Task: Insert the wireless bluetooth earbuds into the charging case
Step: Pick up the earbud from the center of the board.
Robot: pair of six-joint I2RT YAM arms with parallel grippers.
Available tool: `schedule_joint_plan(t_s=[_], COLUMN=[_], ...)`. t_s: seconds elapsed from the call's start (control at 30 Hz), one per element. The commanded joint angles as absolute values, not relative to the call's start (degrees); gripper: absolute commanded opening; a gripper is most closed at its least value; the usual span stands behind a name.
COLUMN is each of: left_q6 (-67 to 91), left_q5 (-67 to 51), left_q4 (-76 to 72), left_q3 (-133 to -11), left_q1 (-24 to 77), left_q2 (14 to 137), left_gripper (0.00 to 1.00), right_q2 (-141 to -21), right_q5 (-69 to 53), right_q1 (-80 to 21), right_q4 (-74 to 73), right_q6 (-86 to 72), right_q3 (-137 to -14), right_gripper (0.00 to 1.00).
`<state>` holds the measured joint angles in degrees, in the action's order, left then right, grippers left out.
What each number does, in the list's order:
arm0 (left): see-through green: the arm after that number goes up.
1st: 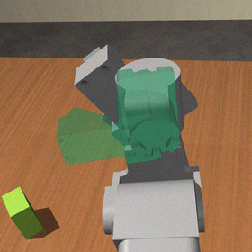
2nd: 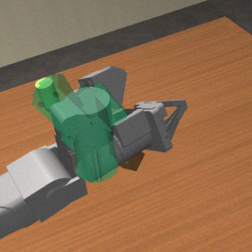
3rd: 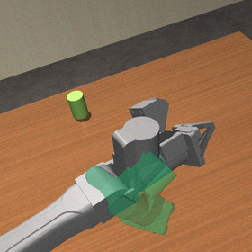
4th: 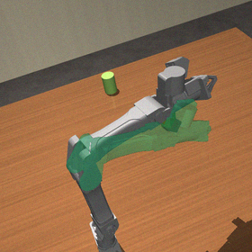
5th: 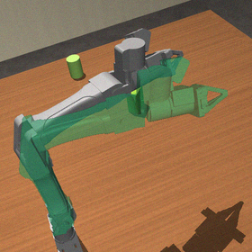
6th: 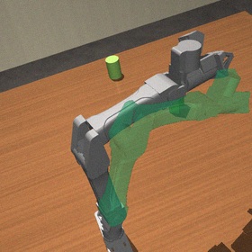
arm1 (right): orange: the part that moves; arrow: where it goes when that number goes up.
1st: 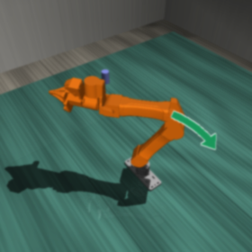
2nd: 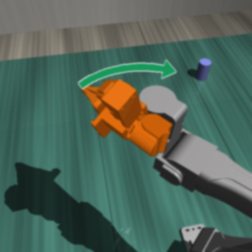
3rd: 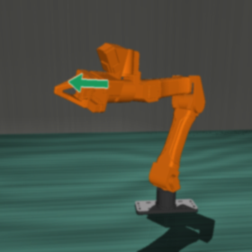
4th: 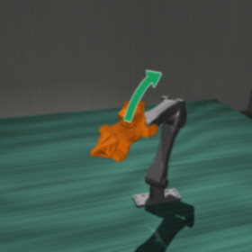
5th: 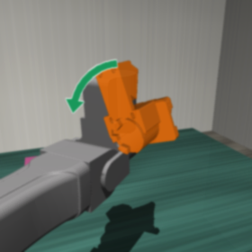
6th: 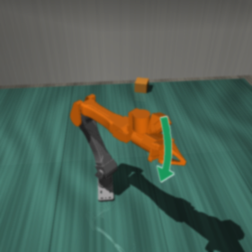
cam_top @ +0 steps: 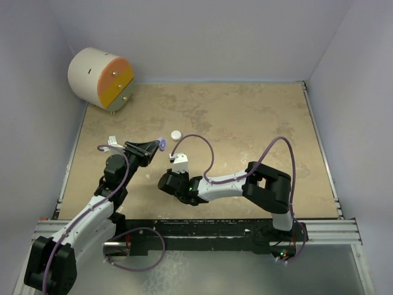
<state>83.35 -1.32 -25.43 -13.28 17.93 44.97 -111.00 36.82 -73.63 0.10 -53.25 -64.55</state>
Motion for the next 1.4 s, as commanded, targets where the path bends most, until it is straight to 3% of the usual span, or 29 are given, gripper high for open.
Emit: schedule_joint_plan(t_s=[0.0, 0.87, 1.37], left_q6=[83.5, 83.9, 84.2], left_q5=[-1.9, -2.8, -3.5], left_q4=[-27.3, -28.4, -29.2], left_q3=[-14.7, -13.9, -13.4], left_q1=[17.1, 16.3, 15.6], left_q2=[44.7, 45.2, 45.8], left_gripper=[0.00, 0.00, 0.00], right_q2=[-114.1, -116.3, -116.8], right_q5=[34.8, 36.6, 36.5], right_q1=[-74.2, -76.5, -76.6], right_q4=[-8.2, -14.3, -14.6], right_q6=[-55.9, -58.8, -58.7], right_q3=[-63.0, -63.2, -63.5], right_gripper=[0.37, 0.34, 0.20])
